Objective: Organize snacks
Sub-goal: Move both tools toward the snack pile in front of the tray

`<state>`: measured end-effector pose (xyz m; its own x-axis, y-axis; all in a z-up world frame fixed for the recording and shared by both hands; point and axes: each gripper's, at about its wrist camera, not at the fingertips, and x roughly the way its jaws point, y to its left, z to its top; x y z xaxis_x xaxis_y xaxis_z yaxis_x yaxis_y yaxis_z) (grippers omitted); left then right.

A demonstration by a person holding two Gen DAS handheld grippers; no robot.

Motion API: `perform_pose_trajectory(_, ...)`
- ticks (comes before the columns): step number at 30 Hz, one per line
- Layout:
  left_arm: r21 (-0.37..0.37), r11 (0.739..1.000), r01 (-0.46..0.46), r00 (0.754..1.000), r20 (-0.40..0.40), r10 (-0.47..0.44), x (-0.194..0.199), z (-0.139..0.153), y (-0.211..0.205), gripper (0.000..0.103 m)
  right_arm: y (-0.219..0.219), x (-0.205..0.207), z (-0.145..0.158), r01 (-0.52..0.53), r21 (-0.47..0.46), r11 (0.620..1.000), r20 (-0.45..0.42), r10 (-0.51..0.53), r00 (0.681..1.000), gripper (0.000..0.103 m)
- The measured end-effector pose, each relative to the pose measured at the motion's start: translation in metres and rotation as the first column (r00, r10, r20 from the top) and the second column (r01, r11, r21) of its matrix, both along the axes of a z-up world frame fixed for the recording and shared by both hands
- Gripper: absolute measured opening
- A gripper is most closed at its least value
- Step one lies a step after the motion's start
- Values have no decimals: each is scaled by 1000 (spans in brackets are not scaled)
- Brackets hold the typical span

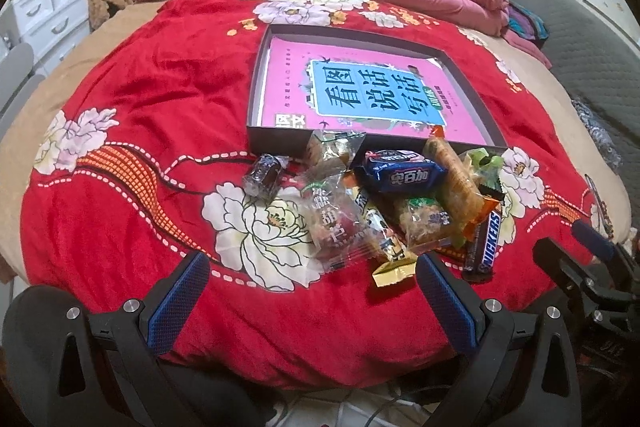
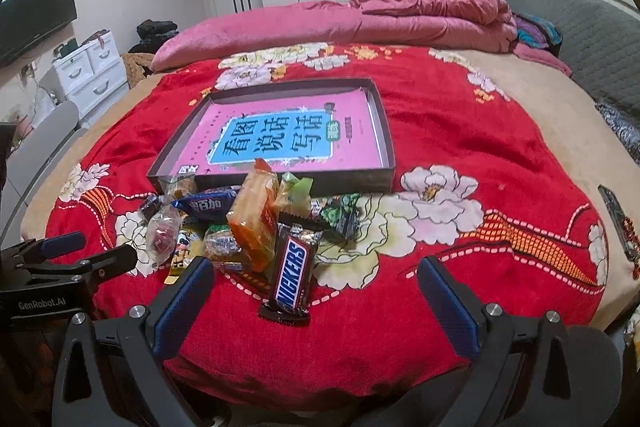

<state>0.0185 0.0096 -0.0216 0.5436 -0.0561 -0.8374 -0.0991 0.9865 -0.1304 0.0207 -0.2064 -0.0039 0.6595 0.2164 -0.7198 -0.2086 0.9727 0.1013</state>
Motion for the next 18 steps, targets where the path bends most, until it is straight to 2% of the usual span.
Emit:
perform_pose_trajectory(6, -21, 1000, -4, 999, -37, 3, 9, -12, 4, 103, 5, 13, -18, -7, -5, 1000, -87, 7, 996, 101)
perform_pose_trajectory(11, -66, 997, -28, 1000, -14, 27, 17, -17, 13, 103, 10, 21, -33, -25, -15, 1000, -142, 22, 990, 86)
perform_pose_trajectory(16, -143, 988, -58, 997, -61, 50, 29, -25, 20, 102, 18, 26, -43, -62, -24, 998, -173, 57, 983, 70)
perform_pose_trajectory(18, -149, 987, -67, 995, -81, 56, 34, -29, 21, 102, 19, 28, -45, -71, -20, 997, -182, 66, 981, 66)
